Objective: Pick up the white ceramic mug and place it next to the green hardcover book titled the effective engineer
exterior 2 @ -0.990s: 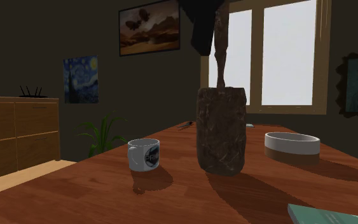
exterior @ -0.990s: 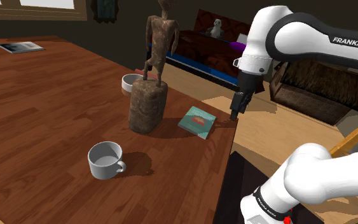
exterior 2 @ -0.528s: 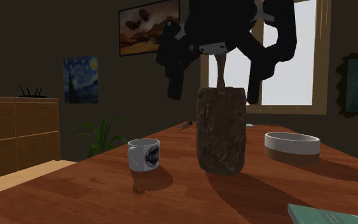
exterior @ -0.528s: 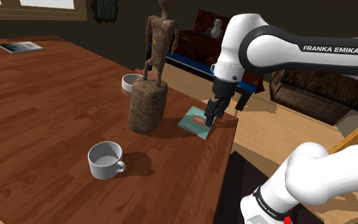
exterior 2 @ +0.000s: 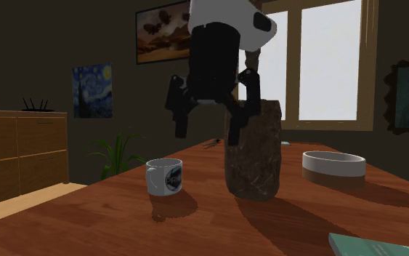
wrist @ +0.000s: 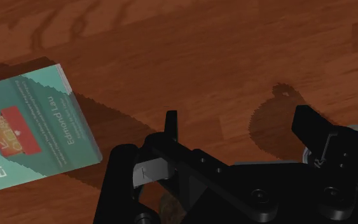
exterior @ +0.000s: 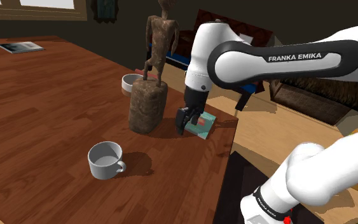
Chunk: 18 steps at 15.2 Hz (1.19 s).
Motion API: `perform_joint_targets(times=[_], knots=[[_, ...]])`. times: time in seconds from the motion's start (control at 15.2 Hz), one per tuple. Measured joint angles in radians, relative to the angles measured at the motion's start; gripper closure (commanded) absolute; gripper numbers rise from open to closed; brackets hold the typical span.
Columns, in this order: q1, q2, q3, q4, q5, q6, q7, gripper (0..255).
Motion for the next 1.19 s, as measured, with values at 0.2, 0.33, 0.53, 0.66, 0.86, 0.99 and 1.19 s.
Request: perform_joint_targets(times=[0.2, 0.33, 0.53, 0.66, 0.86, 0.99, 1.19], knots=[[0.007, 0.089, 0.044, 0.049, -0.015, 0.060, 0.048, 0], [0.013, 0.166, 0.078, 0.092, -0.036, 0.107, 0.092, 0], [0.020, 0.280, 0.115, 0.167, -0.084, 0.160, 0.153, 0], [0.031, 0.365, 0.137, 0.224, -0.127, 0.194, 0.201, 0], [0.057, 0.468, 0.158, 0.304, -0.191, 0.223, 0.271, 0], [0.082, 0.552, 0.164, 0.380, -0.245, 0.231, 0.319, 0], [0.125, 0.664, 0.160, 0.482, -0.317, 0.242, 0.377, 0]])
